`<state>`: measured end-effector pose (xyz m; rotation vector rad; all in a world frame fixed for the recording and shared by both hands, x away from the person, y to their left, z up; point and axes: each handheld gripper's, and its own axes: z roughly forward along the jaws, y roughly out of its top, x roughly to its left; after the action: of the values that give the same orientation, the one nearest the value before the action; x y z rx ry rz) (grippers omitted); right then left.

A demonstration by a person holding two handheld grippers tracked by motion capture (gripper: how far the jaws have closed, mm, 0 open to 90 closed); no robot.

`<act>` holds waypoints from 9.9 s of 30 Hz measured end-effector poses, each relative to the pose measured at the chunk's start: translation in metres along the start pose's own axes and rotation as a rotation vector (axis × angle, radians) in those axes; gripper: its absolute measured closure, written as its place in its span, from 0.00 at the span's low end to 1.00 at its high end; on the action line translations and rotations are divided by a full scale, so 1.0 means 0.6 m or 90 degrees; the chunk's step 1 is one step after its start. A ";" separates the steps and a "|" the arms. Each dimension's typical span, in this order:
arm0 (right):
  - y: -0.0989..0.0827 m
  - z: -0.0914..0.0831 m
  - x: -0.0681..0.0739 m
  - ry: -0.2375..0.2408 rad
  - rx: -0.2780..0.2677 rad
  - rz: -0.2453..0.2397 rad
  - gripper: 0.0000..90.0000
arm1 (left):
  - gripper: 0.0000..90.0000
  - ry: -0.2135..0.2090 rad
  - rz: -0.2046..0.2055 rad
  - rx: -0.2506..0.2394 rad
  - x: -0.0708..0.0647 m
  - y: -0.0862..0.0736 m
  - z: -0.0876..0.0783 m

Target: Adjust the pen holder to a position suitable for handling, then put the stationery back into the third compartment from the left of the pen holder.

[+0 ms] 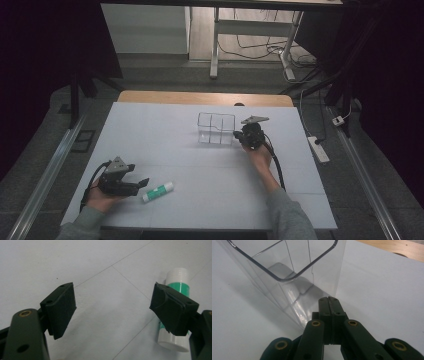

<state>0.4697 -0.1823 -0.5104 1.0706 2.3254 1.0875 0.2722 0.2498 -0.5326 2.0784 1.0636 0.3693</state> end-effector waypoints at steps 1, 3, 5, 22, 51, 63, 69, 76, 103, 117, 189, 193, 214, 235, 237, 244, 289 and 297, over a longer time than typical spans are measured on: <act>0.001 0.001 0.002 0.000 0.002 -0.001 1.00 | 0.22 0.000 0.000 0.000 0.000 0.000 0.000; 0.004 0.004 0.007 0.005 0.003 -0.005 0.99 | 0.22 0.000 0.000 0.000 0.000 0.000 0.000; 0.005 0.007 0.010 0.008 0.001 -0.006 0.99 | 0.22 0.000 0.000 0.000 0.000 0.000 0.000; 0.022 0.033 0.028 0.027 0.001 -0.008 0.99 | 0.22 0.002 0.001 0.003 -0.001 0.000 0.001; 0.061 0.080 0.064 0.042 0.018 -0.014 0.99 | 0.22 -0.004 0.000 0.001 0.003 -0.002 -0.001; 0.061 0.080 0.072 0.053 0.027 -0.029 0.99 | 0.22 -0.003 -0.001 0.002 0.003 -0.003 -0.001; 0.053 0.046 0.062 0.042 0.017 -0.036 0.99 | 0.23 -0.002 -0.004 0.000 0.005 -0.003 -0.001; 0.018 -0.015 0.052 0.033 0.016 -0.052 0.99 | 0.23 0.001 -0.002 0.001 0.003 -0.002 -0.001; -0.133 -0.204 0.039 0.053 -0.032 -0.021 0.51 | 0.23 0.002 -0.001 0.001 0.001 -0.002 -0.001; -0.183 -0.242 0.020 0.048 -0.034 -0.026 0.46 | 0.23 0.003 0.002 0.002 0.000 -0.002 -0.001; -0.176 -0.232 0.035 0.061 0.007 -0.072 0.41 | 0.41 -0.114 0.222 0.329 -0.111 0.142 0.098; -0.177 -0.230 0.035 0.060 0.010 -0.072 0.41 | 0.49 -0.111 0.221 0.344 -0.109 0.140 0.104; -0.177 -0.232 0.032 0.058 0.006 -0.065 0.41 | 0.72 -0.124 0.202 0.249 -0.096 0.151 0.063; -0.176 -0.235 0.029 0.064 -0.004 -0.059 0.41 | 0.72 -0.098 0.124 0.041 -0.066 0.168 0.012; -0.176 -0.237 0.029 0.069 -0.010 -0.055 0.41 | 0.72 -0.100 0.117 0.026 -0.065 0.170 0.011; -0.176 -0.237 0.028 0.071 -0.014 -0.053 0.40 | 0.72 -0.129 0.091 -0.018 -0.054 0.184 0.009; -0.177 -0.236 0.023 0.066 -0.012 -0.054 0.38 | 0.71 -0.135 0.066 -0.142 -0.036 0.307 0.068; -0.177 -0.236 0.024 0.067 -0.013 -0.054 0.38 | 0.71 -0.137 0.057 -0.141 -0.030 0.329 0.083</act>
<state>0.3260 -0.2863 -0.5014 0.9193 2.4112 1.1593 0.4007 0.1385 -0.4187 1.9213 0.7691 0.2862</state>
